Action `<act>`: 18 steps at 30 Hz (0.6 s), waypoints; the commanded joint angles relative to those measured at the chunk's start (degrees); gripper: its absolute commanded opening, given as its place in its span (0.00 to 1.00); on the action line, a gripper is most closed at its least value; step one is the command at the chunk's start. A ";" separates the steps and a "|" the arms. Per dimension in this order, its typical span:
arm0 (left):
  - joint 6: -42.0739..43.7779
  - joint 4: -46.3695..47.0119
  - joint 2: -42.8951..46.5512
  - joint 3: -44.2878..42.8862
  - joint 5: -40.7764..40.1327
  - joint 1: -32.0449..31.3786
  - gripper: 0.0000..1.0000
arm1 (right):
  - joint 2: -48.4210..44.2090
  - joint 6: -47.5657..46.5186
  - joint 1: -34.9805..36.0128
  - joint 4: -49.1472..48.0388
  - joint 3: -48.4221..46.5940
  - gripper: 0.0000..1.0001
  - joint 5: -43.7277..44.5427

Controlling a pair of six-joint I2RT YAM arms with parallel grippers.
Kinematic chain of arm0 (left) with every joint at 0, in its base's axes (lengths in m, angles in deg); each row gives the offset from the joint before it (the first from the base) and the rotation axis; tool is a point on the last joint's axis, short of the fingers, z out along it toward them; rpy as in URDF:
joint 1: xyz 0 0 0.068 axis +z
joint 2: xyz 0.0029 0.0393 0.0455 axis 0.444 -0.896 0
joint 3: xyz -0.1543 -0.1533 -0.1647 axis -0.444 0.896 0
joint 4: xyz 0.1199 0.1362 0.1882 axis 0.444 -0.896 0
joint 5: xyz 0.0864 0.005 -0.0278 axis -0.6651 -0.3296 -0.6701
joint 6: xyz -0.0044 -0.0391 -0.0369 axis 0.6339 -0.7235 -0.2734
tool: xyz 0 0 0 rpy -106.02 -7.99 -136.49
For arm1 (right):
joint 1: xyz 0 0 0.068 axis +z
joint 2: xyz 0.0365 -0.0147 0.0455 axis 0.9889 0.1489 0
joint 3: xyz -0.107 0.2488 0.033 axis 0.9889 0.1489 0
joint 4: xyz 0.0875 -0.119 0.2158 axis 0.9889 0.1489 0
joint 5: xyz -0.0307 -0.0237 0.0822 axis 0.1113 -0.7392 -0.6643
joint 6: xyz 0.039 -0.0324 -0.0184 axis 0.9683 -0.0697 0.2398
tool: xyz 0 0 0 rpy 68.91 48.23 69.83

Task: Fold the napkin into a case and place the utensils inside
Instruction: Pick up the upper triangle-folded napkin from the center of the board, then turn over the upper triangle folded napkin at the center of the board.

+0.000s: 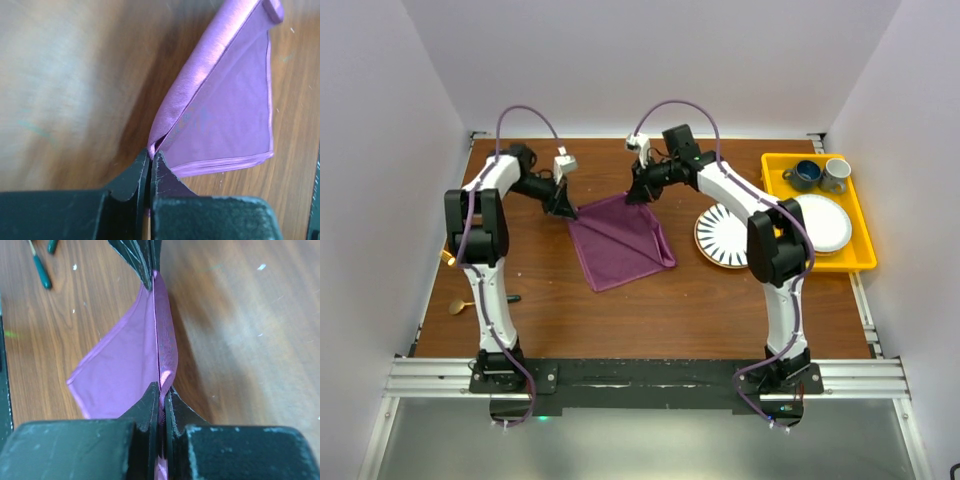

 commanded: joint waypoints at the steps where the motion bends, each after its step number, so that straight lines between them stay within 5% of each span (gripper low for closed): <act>1: -11.72 10.80 11.37 -0.66 -5.08 0.62 0.00 | -7.22 1.30 -2.19 -6.26 -0.76 0.00 3.23; 9: -23.26 34.79 20.16 -1.81 -17.55 -0.35 0.00 | -8.72 -9.41 -3.16 -21.54 -1.73 0.00 12.11; 18: -9.21 46.33 31.41 13.47 -27.59 -4.13 0.00 | -8.45 -24.71 -3.87 -43.87 7.30 0.00 10.37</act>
